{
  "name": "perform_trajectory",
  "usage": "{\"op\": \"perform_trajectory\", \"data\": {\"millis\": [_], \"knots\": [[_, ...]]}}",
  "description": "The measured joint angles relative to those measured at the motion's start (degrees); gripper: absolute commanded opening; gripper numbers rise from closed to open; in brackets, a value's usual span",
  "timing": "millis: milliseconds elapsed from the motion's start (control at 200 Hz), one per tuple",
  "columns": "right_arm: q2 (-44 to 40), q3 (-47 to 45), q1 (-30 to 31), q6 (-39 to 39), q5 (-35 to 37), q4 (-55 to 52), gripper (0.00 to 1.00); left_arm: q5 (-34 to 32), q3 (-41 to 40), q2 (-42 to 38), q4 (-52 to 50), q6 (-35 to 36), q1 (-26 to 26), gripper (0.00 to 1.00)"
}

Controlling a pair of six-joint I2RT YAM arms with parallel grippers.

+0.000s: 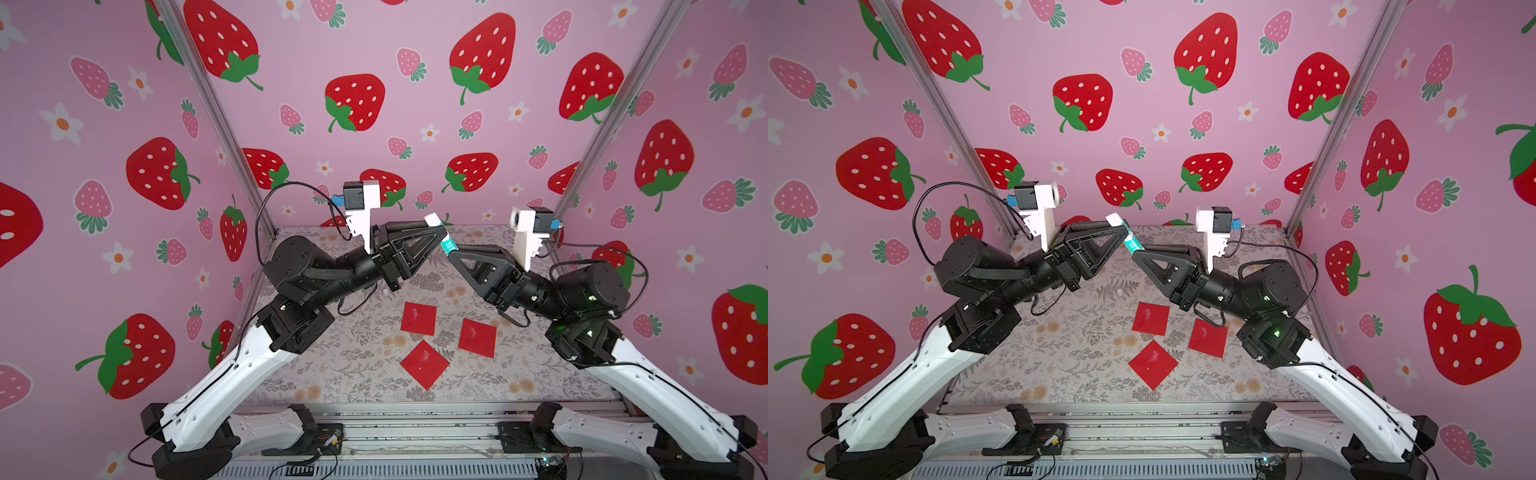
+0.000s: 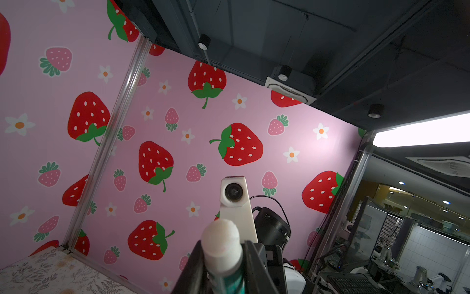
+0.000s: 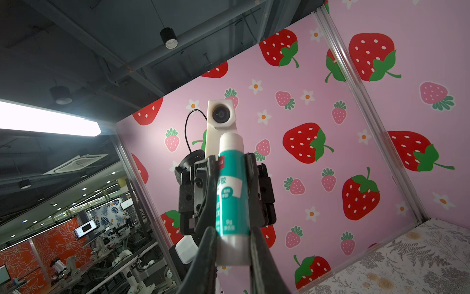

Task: Seal the envelope with a glue stick
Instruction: Screw the glue stick.

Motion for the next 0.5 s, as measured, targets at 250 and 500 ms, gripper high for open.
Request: {"op": "perform_trajectory", "data": {"millis": [250,500], "knots": [[-0.7,0.0,0.0,-1.6,0.0,-1.5,0.05,1.2,0.5,0.7,0.1,-0.5,0.0,0.24],[-1.5,0.0,0.0,-2.8,0.7,-2.3,0.05,2.4,1.0,1.6,0.6,-1.2,0.0,0.24]]}}
